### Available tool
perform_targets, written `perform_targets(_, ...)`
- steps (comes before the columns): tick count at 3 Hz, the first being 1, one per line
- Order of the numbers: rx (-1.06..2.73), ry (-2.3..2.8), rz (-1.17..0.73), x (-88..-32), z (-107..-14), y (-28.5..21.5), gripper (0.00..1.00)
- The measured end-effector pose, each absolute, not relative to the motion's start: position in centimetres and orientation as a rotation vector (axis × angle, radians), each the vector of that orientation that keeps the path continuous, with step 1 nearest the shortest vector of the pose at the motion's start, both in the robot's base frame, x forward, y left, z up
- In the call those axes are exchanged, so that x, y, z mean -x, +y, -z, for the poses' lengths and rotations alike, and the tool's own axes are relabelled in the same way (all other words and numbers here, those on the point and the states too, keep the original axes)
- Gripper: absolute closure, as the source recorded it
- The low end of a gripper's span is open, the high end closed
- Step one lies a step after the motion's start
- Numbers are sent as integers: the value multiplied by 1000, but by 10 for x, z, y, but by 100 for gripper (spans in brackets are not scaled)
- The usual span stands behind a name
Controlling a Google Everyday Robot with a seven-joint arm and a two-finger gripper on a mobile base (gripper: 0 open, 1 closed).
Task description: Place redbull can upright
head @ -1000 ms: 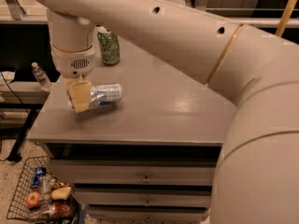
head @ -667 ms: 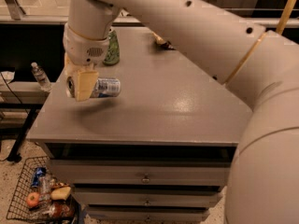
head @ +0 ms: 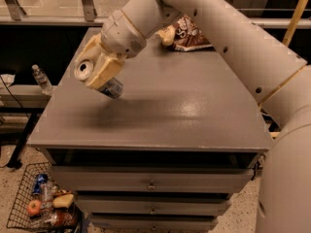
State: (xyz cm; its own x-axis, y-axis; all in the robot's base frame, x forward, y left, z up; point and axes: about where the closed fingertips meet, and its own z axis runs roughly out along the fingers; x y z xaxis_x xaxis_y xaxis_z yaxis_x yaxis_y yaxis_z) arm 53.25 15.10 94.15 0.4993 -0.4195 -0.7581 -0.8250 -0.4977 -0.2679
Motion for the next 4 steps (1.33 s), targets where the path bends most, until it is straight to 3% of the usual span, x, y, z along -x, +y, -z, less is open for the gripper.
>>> perform_targets(1, 2066, 987, -919, -524, -953, 155, 100)
perform_targets(4, 1706, 1225, -828, -531, -947, 136, 100)
